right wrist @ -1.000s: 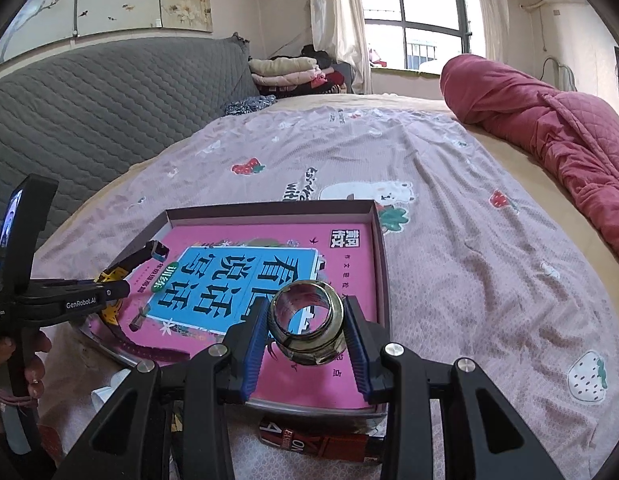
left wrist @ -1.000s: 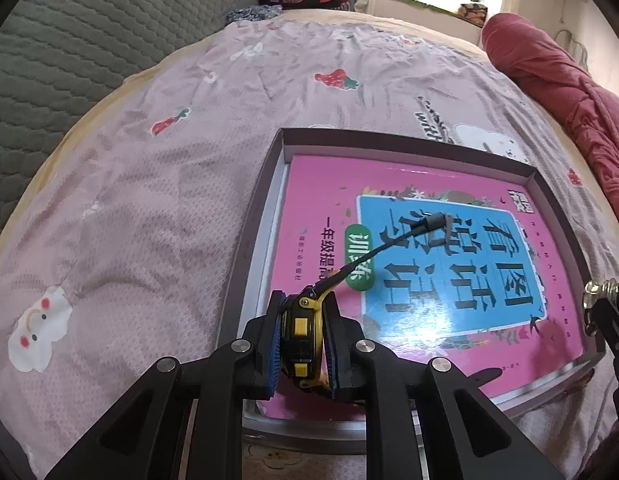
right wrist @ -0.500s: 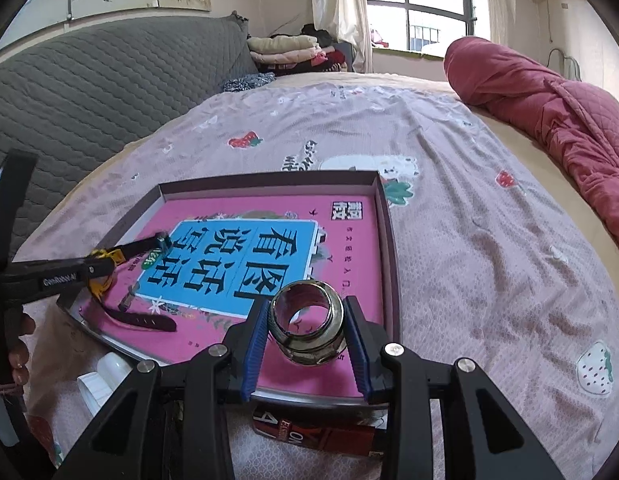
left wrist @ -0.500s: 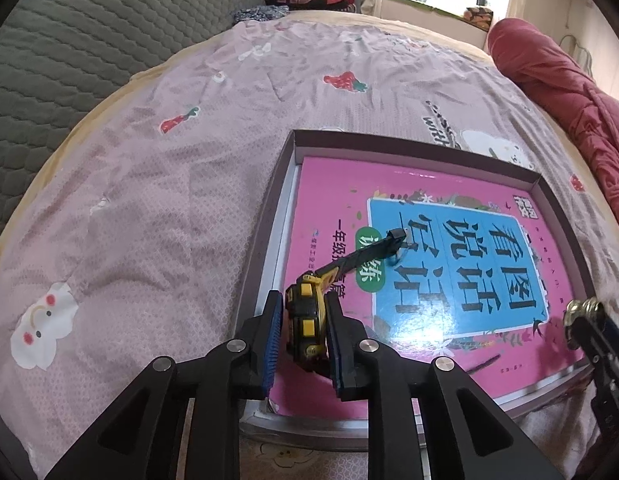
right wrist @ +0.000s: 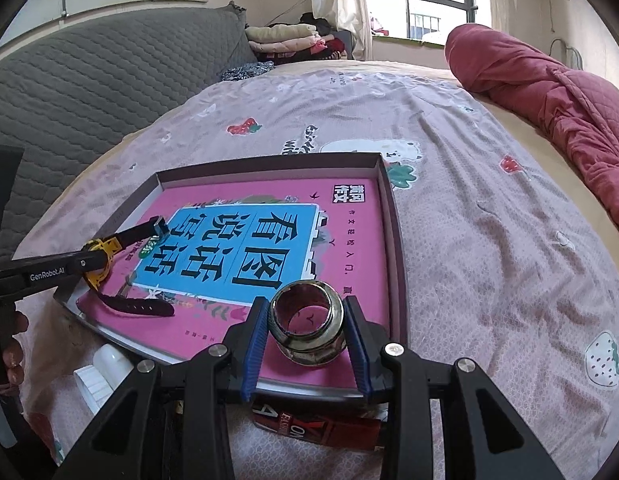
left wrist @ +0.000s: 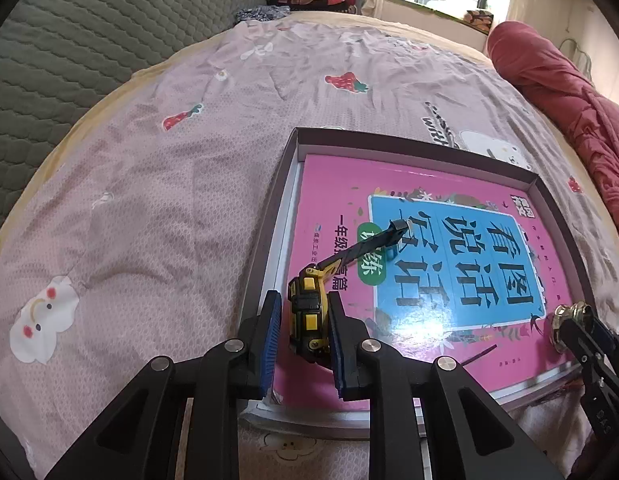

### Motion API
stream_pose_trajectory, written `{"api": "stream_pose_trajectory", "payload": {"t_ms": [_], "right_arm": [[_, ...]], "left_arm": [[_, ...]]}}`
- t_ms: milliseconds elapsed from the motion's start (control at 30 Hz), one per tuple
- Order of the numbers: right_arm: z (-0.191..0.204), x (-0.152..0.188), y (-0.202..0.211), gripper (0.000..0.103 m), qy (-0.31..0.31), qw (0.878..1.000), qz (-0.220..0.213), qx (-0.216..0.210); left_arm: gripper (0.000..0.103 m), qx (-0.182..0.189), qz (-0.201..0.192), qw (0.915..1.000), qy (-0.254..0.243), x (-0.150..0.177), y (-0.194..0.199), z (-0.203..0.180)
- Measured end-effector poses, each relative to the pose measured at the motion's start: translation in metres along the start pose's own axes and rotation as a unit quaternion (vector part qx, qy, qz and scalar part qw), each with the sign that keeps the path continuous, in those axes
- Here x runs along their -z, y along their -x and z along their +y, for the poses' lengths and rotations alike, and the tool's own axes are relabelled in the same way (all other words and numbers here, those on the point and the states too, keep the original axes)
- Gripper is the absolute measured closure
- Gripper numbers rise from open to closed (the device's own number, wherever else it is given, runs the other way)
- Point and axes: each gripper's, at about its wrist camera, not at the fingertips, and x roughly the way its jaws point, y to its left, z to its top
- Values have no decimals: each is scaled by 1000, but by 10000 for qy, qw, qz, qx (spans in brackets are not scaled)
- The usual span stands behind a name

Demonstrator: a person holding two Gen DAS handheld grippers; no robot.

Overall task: Organize rigid objects
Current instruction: 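Carry the watch with the left tool while the right tool carries the jar over the gray tray, then lower and release the watch onto the pink book while the right tool releases the jar beside it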

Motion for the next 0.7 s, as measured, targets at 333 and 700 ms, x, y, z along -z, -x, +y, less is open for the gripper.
{"api": "stream_pose_trajectory", "payload": {"t_ms": [333, 700], "right_arm": [[-2, 0, -2, 65, -57, 10000, 19, 42], [-3, 0, 0, 65, -61, 10000, -3, 29]], "left_arm": [[79, 55, -113, 9999, 47, 1, 7, 2], [69, 106, -145, 9998, -9, 7, 14, 1]]}}
